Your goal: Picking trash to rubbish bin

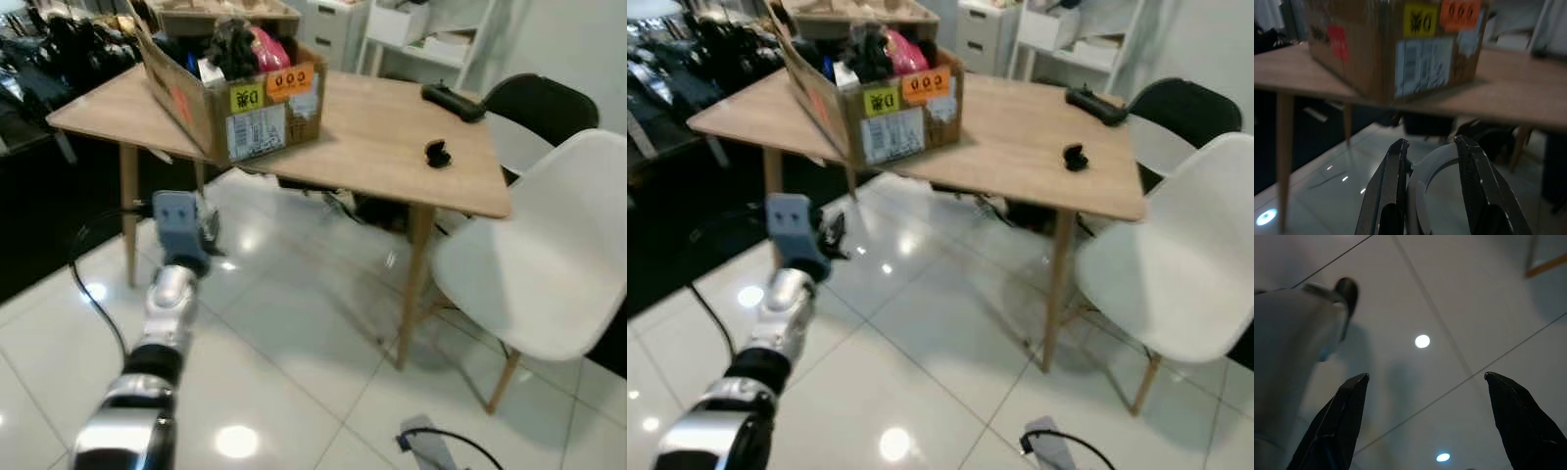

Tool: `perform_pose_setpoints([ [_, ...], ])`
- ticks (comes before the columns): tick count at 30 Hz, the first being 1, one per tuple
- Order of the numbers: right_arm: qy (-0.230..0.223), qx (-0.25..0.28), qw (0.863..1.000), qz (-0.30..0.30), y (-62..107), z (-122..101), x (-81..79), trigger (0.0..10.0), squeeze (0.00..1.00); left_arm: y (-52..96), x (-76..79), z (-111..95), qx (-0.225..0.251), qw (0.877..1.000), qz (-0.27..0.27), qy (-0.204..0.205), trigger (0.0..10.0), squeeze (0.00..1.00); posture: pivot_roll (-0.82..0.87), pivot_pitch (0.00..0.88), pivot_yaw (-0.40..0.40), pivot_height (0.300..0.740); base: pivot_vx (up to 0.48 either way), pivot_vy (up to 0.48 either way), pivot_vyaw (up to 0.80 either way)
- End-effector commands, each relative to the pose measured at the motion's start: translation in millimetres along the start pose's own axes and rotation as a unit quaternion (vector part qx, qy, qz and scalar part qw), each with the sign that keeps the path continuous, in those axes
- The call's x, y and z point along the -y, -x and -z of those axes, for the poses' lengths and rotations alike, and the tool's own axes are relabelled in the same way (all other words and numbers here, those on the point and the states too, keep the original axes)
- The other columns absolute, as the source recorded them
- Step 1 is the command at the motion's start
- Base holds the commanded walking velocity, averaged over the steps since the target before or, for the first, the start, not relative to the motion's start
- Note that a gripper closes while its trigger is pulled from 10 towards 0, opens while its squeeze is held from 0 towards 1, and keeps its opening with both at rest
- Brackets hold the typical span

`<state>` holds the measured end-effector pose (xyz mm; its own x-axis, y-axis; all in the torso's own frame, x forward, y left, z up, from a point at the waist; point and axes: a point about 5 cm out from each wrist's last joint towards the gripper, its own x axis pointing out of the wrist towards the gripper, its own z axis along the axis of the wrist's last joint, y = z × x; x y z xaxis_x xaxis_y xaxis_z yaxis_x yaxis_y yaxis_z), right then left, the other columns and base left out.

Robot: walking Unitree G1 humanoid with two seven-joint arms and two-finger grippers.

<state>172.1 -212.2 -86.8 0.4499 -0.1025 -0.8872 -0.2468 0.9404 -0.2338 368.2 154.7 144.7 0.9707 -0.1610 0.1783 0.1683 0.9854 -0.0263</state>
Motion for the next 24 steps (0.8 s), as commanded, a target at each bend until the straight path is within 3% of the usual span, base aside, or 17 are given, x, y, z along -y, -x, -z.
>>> perform_pose_setpoints([
  [1, -0.004, -0.004, 1.0, -0.001, 0.1, 2.8, -1.7, 10.0, 0.0, 0.1, -3.7, -2.3, 0.003, 1.0, 0.0, -0.001, 10.0, 0.0, -0.03, 0.055, -0.03, 0.74, 0.337, 0.0, 0.0],
  [12, -0.002, 0.001, 1.0, -0.001, -0.1, -0.1, -1.9, 10.0, 0.0, -13.0, 1.2, -38.3, 0.072, 0.997, 0.016, 0.03, 10.0, 0.0, -0.03, 0.047, -0.027, 0.74, 0.339, 0.0, 0.0],
  [16, -0.004, 0.004, 1.0, -0.004, -0.1, -0.2, -3.2, 10.0, 0.0, -16.2, -3.2, -64.1, 0.121, 0.989, 0.01, 0.079, 10.0, 0.0, -0.02, 0.049, -0.028, 0.74, 0.338, 0.0, -0.8],
  [24, -0.004, 0.006, 1.0, -0.006, -0.3, -1.1, -6.1, 10.0, 0.0, -17.0, -7.7, -112.1, 0.203, 0.971, 0.02, 0.121, 10.0, 0.0, -0.03, 0.053, -0.02, 0.74, 0.339, 0.0, 0.0],
])
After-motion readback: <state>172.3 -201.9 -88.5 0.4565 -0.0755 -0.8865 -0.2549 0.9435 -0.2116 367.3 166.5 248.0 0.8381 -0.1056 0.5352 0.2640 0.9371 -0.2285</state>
